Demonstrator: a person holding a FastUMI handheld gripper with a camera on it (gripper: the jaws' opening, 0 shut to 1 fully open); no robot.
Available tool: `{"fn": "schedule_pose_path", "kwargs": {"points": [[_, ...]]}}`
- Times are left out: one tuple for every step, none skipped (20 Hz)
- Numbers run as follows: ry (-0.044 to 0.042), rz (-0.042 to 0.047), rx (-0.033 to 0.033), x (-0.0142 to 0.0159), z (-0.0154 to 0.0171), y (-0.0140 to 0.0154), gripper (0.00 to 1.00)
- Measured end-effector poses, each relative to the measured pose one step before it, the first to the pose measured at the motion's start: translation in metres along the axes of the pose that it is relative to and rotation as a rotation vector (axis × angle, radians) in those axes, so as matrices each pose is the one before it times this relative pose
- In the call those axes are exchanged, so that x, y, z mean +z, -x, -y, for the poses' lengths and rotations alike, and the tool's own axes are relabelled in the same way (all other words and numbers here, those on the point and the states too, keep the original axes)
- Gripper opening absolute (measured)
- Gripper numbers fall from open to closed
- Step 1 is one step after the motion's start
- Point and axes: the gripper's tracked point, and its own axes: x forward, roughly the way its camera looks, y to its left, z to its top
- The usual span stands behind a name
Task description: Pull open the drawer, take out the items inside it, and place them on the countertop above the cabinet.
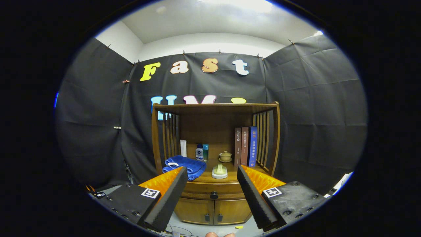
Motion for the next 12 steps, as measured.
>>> {"fn": "schedule_pose_path", "kwargs": {"points": [[-0.00482, 0.00053, 0.00216, 0.0001, -0.00161, 0.0001, 0.98], [-0.00602, -0.00161, 0.00131, -0.00038, -0.00101, 0.00101, 0.98], [-0.00603, 0.0006, -0.00077, -0.00022, 0.00156, -0.00033, 0.98], [-0.00181, 0.0, 0.00162, -0.00053, -0.00018, 0.00038, 0.98], [0.0003, 0.0026, 0.00027, 0.0002, -0.00014, 0.00036, 0.98], [0.00057, 0.00128, 0.00165, -0.00012, -0.00006, 0.00016, 0.98], [0.00133, -0.00037, 0.00088, -0.0006, 0.00014, -0.00085, 0.98], [0.00073, -0.0026, 0.00195, -0.00064, 0.00034, 0.00019, 0.98], [-0.00013, -0.00121, 0.0025, -0.00103, -0.00052, 0.00041, 0.98], [-0.00143, 0.00088, -0.00079, 0.00018, 0.00056, -0.00029, 0.98], [-0.0006, 0.00354, -0.00253, 0.00031, 0.00117, 0.00072, 0.98], [0.00046, 0.00425, -0.00077, 0.00132, 0.00006, 0.00046, 0.98]]}}
